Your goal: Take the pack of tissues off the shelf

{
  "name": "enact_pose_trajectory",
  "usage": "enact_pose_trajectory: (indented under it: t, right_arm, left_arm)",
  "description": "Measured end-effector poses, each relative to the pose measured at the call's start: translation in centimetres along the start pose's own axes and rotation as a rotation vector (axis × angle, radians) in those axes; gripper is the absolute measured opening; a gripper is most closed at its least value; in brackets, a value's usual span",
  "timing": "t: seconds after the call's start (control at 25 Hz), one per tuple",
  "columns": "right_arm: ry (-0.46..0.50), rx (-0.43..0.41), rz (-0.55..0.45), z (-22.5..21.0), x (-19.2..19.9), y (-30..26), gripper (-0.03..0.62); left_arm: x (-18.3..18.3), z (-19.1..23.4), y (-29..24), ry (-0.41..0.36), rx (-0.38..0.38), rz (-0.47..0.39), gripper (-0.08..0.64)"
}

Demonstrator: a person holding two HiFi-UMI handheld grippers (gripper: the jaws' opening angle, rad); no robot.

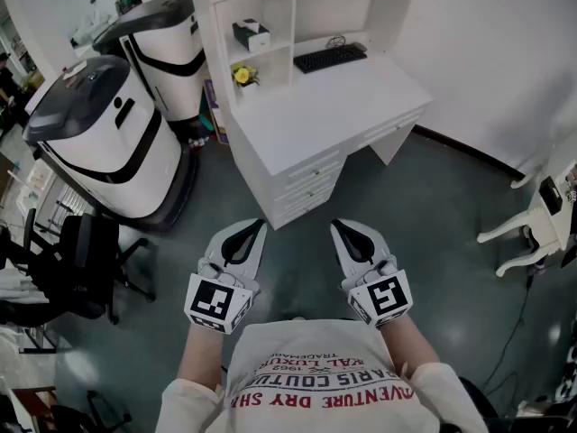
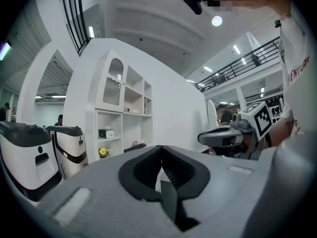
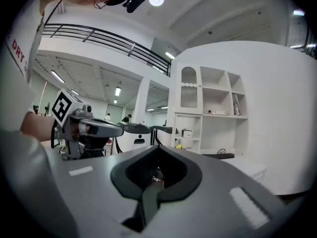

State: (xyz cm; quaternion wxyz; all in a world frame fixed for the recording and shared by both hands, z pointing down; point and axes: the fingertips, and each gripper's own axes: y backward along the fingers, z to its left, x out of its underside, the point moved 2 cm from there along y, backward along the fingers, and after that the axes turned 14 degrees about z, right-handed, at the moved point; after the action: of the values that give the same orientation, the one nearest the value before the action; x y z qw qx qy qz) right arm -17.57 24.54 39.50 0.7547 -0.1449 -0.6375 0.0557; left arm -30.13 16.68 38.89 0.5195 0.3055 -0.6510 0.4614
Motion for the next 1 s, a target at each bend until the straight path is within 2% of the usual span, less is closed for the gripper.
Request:
enact_pose_trajectory:
  t: [0.16, 0.6, 0.64, 0.76, 0.8, 0.88, 1.0]
  right_arm:
    - [-0.013, 0.002, -0.012, -0.4, -0.2, 0.2, 0.000]
    - [-0.089, 0.027, -0.001, -2.4, 0.9, 0.1, 0.002]
    - [-0.093, 0.031, 0.003, -2.7, 1.0, -0.1, 0.002]
    - [-0.109, 0.030, 0.016, -3.7, 1.3, -0.9, 0.002]
    - [-0.113, 0.026, 0.017, -4.0, 1.3, -1.1, 0.002]
    - [-0.113, 0.020, 0.016, -5.0, 1.4, -1.7, 0.002]
    - [-0.116, 0.010, 0.015, -7.0, 1.8, -2.9, 0.002]
  left_arm:
    - [0.5, -0.2, -0.4, -0.010, 0.001, 0.016, 0.006]
    - [0.3, -0.9, -2.0, 0.025, 0.003, -0.001, 0.008]
    - [0.5, -0.8, -2.4, 0.025, -0.008, 0.006, 0.036]
    - [1.0, 0.0, -3.8, 0.028, -0.048, 0.038, 0.305]
    - [0.9, 0.4, -4.1, 0.037, -0.062, 0.036, 0.352]
    - [0.5, 1.2, -4.8, 0.065, -0.092, 0.015, 0.410]
    - [0.2, 2.3, -6.6, 0.095, -0.133, 0.008, 0.420]
